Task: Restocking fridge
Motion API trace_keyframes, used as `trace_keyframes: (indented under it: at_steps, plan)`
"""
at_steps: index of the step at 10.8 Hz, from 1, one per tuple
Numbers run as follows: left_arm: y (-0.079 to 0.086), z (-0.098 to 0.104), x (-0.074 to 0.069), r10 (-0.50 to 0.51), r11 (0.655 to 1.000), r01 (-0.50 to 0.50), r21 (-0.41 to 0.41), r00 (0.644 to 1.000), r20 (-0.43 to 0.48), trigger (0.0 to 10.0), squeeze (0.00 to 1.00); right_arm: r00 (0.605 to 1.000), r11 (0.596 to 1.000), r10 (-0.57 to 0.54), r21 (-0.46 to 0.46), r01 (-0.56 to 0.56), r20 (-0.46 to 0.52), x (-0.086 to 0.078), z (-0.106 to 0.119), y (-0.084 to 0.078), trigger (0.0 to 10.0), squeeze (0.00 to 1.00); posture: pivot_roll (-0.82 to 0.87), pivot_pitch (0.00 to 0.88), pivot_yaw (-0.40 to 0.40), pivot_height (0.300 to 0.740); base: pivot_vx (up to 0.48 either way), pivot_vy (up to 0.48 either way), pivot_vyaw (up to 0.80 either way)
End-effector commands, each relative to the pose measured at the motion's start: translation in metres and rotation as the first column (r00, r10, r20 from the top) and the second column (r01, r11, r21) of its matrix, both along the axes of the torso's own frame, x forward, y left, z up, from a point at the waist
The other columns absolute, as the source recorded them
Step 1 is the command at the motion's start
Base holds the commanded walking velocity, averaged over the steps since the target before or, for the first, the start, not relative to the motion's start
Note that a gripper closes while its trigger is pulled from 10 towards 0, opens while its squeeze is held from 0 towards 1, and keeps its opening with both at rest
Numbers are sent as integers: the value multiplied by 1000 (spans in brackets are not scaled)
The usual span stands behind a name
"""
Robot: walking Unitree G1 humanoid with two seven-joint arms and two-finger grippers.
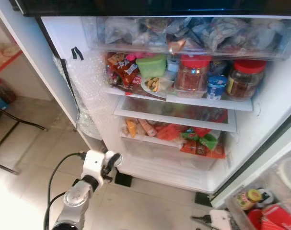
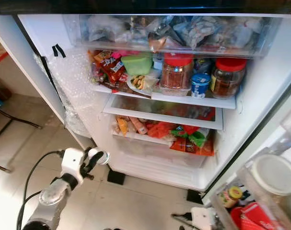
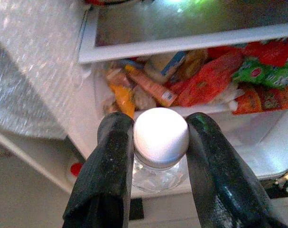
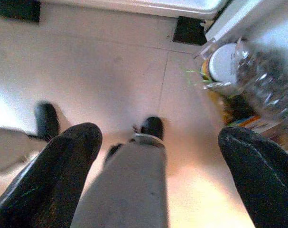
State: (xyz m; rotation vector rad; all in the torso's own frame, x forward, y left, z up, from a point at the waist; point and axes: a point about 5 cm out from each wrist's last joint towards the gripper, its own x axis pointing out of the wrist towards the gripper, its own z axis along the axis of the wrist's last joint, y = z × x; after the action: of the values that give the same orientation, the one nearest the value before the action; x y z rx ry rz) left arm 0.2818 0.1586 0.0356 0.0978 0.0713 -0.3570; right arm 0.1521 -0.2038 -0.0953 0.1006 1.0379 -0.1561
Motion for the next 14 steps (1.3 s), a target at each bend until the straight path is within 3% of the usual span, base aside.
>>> trace_keyframes:
  at_steps: [1,7,11,14]
  plan:
    - [-1,1,-2,-12,1000,12,-3,1000,0,10000,0,999,998,-49,51,48,19,0,-1,6,10000,0,74,122,114,740,0,0,0]
    - [7,11,13,99,994,-98,-42,995,13,10000,0,984,989,-121,99,108,129,22,11,-2,10000,0,43,71,102,740,0,0,0]
    - [8,18,14,77,996,-75,-37,996,39,10000,0,991,994,-79,90,69,106,14,7,-2,10000,0,74,87,104,740,0,0,0]
    - [-1,19,9,25,998,-23,-56,999,39,10000,0,992,994,-72,88,63,106,5,4,-1,10000,0,104,139,83,740,0,0,0]
